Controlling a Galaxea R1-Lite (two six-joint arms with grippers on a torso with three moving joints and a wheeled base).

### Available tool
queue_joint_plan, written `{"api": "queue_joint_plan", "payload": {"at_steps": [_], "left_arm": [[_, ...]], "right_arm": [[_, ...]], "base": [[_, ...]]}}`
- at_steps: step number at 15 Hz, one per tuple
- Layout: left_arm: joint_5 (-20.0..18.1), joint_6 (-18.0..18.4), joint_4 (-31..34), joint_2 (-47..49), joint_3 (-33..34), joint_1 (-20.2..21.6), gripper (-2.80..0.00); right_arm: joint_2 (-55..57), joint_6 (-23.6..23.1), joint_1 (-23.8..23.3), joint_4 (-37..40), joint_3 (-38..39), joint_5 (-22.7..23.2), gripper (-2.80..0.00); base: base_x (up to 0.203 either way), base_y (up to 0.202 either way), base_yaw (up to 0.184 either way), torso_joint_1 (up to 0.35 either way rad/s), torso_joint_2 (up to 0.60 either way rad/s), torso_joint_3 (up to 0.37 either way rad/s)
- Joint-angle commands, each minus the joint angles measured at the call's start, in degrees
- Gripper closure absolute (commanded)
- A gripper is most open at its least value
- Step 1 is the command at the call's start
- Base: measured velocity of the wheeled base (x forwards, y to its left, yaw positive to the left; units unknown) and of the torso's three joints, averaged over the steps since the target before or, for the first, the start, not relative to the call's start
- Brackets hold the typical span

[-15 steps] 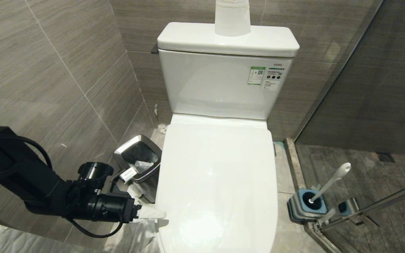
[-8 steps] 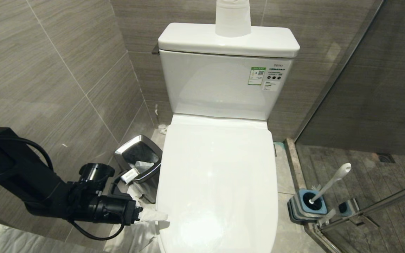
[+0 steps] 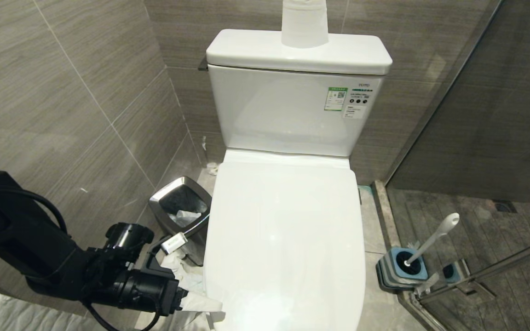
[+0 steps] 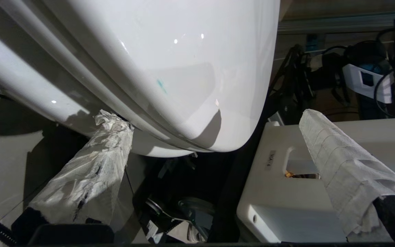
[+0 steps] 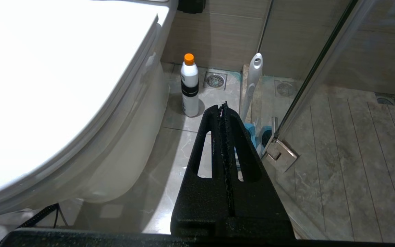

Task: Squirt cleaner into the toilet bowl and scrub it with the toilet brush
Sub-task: Use the left hand to lift the toilet lid slightly

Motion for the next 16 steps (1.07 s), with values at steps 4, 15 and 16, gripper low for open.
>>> {"api": "queue_joint_plan", "payload": {"at_steps": [4, 15, 16], "left_arm": [[-2.73, -0.29, -0.47, -2.04, 0.05, -1.21, -2.80], [-9.00, -2.28, 3.33, -7.82, 4.21, -0.76, -2.80], [-9.09, -2.15, 3.35, -8.77, 5.44, -0.76, -2.80]], "right_arm": [[0.02, 0.01, 0.01, -0.05, 1.41, 0.02, 0.00], [-0.04, 0.01, 0.01, -0.05, 1.41, 0.00, 0.00], [-0.05, 0.01, 0.01, -0.05, 1.41, -0.06, 0.00]], "base": [[0.000, 0.000, 0.000, 0.000, 0.00, 0.000], [0.000, 0.000, 0.000, 0.000, 0.00, 0.000], [0.000, 0.000, 0.000, 0.000, 0.00, 0.000]]}}
